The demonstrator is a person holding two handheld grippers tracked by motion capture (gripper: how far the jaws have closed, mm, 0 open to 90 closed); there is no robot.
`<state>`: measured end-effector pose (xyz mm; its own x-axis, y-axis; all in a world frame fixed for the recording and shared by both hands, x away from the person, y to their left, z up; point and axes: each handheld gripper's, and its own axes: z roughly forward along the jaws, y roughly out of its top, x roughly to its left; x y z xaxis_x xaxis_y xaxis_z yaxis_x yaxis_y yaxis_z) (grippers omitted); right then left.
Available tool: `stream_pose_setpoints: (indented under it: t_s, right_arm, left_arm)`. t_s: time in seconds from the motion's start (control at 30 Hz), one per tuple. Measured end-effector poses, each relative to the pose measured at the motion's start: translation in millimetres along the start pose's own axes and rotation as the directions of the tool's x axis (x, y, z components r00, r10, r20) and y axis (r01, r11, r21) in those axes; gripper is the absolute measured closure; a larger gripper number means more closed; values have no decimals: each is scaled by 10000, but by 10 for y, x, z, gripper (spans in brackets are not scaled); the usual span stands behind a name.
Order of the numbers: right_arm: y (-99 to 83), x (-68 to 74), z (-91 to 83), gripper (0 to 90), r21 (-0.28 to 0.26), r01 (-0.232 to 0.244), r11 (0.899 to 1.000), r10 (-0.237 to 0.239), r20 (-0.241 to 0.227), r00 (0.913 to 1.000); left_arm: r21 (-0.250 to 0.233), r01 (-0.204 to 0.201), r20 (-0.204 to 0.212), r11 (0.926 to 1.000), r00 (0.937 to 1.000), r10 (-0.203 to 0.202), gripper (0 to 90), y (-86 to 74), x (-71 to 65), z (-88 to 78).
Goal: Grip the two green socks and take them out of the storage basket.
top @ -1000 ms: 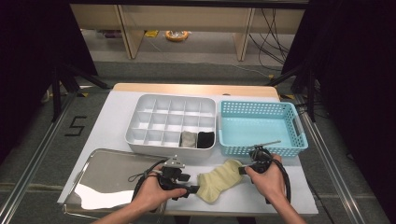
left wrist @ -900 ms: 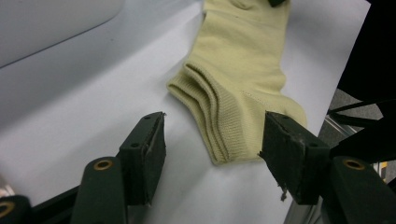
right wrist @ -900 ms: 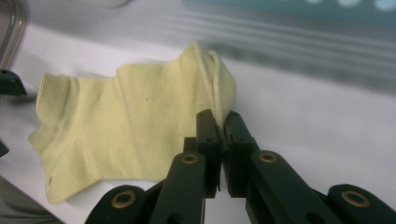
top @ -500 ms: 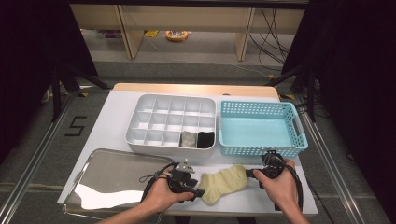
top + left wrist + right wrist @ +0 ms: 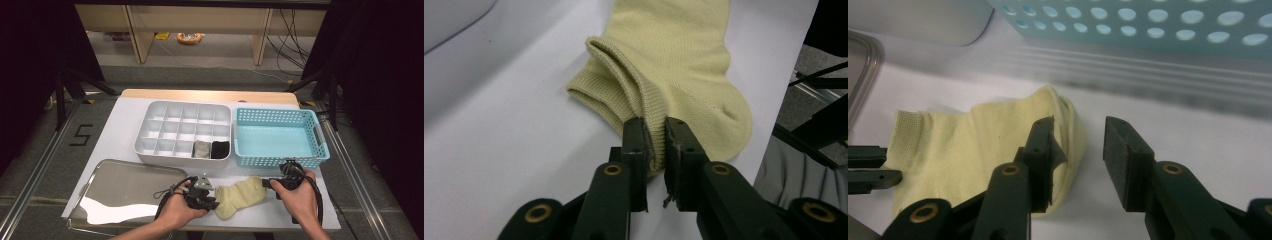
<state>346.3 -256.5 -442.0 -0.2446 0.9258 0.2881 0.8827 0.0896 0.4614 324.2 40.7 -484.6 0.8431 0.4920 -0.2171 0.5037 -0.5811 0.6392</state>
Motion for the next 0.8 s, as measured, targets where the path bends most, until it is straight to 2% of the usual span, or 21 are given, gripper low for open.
stream_pose_setpoints:
  t_s: [0.07, 0.1, 0.17, 0.3, 0.33, 0.37, 0.4, 0.43, 0.47, 0.53, 0.6, 0.63, 0.67, 0.7, 0.73, 0.77, 0.8]
  right_arm:
    - [3, 1, 3, 655, 77, -50, 10000, 51, -69, 10000]
    - [3, 5, 9, 658, 96, -125, 9999, 128, -287, 9995]
    - [3, -21, 52, 674, -115, 192, 9997, -194, -187, 9996]
    - [-8, 12, 107, 797, 347, 162, 9993, -150, -353, 9993]
    - [-10, 11, 119, 825, 273, 327, 9991, -314, -462, 9984]
    - [-13, 9, 126, 841, 386, 299, 9988, -280, -471, 9985]
    - [-15, 20, 121, 849, 485, 174, 9987, -154, -411, 9990]
    - [-24, 40, 127, 855, 537, 18, 9986, 14, -600, 9982]
    - [-29, 30, 117, 857, 794, 127, 9968, -92, -445, 9990]
    - [-48, 52, 121, 858, 731, 179, 9972, -140, -535, 9985]
    - [-76, 106, 111, 858, 1028, -138, 9946, 208, -669, 9975]
    - [-90, 87, 117, 860, 1020, 336, 9942, -274, -622, 9977]
    - [-98, 109, 118, 862, 925, 259, 9954, -198, -666, 9976]
    - [-111, 98, 134, 864, 814, 685, 9943, -617, -842, 9945]
    - [-128, 161, 110, 866, 1202, -12, 9928, 118, -874, 9961]
    - [-137, 159, 107, 867, 1179, 219, 9928, -131, -745, 9971]
    - [-144, 180, 101, 868, 1262, 175, 9918, -67, -851, 9963]
  left_arm:
    - [118, 31, 101, 9999, 9999, -32, 815, 14, 15, -7]
    - [75, 178, 128, 9998, 9998, -179, 820, 16, 13, -4]
    - [184, 184, 184, 9997, 9997, -187, 824, 25, 29, -11]
    - [359, 257, 226, 9990, 9994, -265, 829, 36, 63, -42]
    - [342, 306, 204, 9989, 9993, -313, 829, 35, 75, -53]
    - [472, 217, 165, 9987, 9996, -225, 829, 37, 98, -74]
    - [389, 320, 223, 9987, 9992, -329, 829, 32, 116, -82]
    - [454, 343, 240, 9984, 9991, -354, 829, 29, 139, -100]
    - [560, 318, 234, 9979, 9992, -331, 828, 28, 170, -122]
    - [553, 352, 243, 9978, 9990, -366, 828, 25, 207, -142]
    - [717, 325, 209, 9969, 9992, -341, 826, 25, 250, -171]
    - [689, 342, 276, 9970, 9990, -362, 826, 22, 266, -172]
    - [788, 309, 241, 9964, 9992, -329, 825, 25, 279, -182]
    - [854, 310, 264, 9959, 9991, -333, 824, 26, 293, -189]
    - [920, 291, 308, 9953, 9990, -321, 824, 29, 309, -196]
    - [910, 342, 337, 9953, 9987, -374, 823, 32, 323, -202]
    - [927, 381, 362, 9950, 9985, -417, 822, 34, 337, -208]
